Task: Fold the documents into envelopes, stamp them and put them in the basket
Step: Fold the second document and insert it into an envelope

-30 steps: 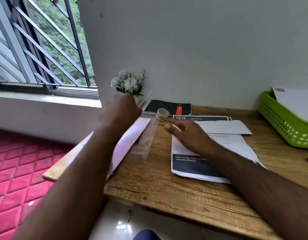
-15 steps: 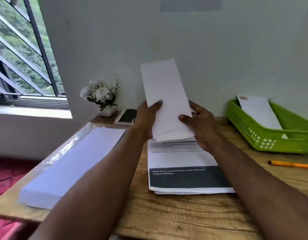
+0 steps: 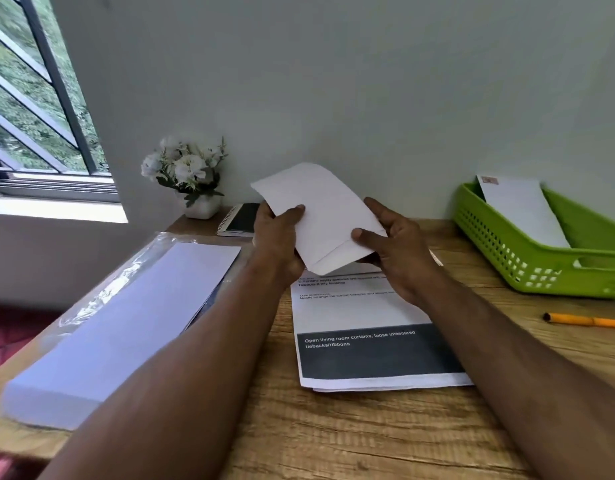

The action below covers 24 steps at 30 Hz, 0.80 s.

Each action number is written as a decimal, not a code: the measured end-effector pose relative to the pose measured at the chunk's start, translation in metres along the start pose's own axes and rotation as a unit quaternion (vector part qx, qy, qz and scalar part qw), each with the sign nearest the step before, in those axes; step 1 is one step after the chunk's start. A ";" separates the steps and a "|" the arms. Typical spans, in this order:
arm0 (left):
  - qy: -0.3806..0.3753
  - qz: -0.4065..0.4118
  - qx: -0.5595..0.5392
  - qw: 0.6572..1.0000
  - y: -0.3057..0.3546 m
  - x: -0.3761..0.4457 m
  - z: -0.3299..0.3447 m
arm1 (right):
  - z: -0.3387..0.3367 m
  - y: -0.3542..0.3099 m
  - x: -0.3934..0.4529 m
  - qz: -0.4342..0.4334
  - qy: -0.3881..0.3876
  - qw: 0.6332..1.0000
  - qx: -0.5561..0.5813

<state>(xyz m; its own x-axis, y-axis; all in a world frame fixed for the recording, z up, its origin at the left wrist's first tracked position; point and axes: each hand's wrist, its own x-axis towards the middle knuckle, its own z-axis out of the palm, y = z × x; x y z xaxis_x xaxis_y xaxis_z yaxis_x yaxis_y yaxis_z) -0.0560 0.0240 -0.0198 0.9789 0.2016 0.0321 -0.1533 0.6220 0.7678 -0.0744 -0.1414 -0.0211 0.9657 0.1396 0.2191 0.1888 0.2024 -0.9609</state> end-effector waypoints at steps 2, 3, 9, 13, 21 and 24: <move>0.022 0.009 0.000 1.000 0.001 0.001 0.000 | 0.000 0.000 0.000 0.019 -0.016 0.999 0.021; 0.032 0.018 0.002 0.999 0.001 0.002 -0.001 | 0.001 0.001 0.000 0.025 -0.032 0.999 0.019; 0.023 0.034 -0.001 0.999 0.001 0.000 0.001 | 0.009 -0.001 -0.006 0.015 0.009 0.999 0.041; -0.051 -0.029 -0.051 0.997 0.005 -0.010 0.003 | 0.012 -0.004 -0.010 0.018 0.000 0.999 0.035; -0.175 -0.049 -0.118 0.976 0.016 -0.009 -0.005 | 0.016 -0.003 -0.011 0.150 -0.064 0.986 0.023; -0.160 -0.060 -0.144 0.975 0.015 -0.010 -0.003 | 0.021 0.002 -0.011 0.070 0.026 0.989 -0.127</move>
<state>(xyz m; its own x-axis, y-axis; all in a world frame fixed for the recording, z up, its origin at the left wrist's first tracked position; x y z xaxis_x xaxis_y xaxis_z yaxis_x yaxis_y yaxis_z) -0.0682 0.0339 -0.0107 0.9769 -0.1043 0.1868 -0.0210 0.8221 0.5690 -0.0888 -0.1225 -0.0220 0.9921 0.0986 0.0776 0.0844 -0.0669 -0.9942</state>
